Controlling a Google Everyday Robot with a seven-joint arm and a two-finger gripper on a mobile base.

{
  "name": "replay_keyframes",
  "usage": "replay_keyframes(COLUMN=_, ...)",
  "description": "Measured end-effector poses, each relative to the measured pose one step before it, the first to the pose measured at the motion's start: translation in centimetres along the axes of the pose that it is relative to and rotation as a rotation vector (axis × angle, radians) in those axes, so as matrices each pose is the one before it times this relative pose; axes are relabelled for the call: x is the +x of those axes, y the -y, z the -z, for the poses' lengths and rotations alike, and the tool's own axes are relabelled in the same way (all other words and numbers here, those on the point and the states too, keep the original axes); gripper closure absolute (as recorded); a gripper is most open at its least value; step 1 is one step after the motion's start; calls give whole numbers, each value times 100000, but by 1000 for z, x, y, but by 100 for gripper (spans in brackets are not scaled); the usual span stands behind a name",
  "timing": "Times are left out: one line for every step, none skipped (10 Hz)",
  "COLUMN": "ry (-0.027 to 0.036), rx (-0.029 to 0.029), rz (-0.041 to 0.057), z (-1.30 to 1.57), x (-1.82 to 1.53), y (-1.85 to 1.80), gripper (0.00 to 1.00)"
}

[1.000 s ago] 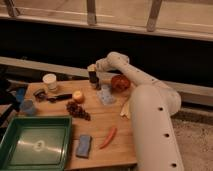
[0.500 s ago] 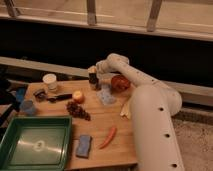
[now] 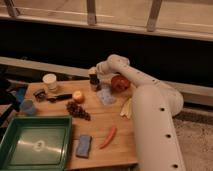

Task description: Place eraser in metal cup

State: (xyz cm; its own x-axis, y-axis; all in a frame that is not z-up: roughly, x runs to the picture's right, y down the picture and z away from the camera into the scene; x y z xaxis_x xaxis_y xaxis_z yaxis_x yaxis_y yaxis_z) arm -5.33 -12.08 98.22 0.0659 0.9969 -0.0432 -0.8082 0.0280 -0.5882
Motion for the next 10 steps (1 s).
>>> replay_keyframes(ry=93, rx=251, rz=85, z=104, x=46, y=18, gripper=43)
replay_keyframes(ry=579, rx=117, rz=182, z=210, x=-121, y=-61, gripper=41)
replay_keyframes(ry=675, rx=18, rz=134, z=162, x=-184, y=-62, gripper=41)
replay_keyframes(ry=984, rx=-137, rz=183, z=279, x=-245, y=-174, gripper=41)
replay_keyframes(ry=520, rx=-65, rz=189, z=208, x=-136, y=-117, gripper=41)
replay_keyframes(ry=211, rx=2, rz=224, z=121, x=-26, y=-45, gripper=40)
replay_keyframes(ry=301, rx=4, rz=205, z=158, x=-50, y=-57, gripper=34)
replay_keyframes(ry=290, rx=100, rz=218, z=170, x=-19, y=-17, gripper=23)
replay_keyframes(ry=326, rx=33, rz=177, z=140, x=-35, y=-52, gripper=20)
replay_keyframes(ry=253, rx=51, rz=-89, z=129, x=12, y=-10, gripper=20)
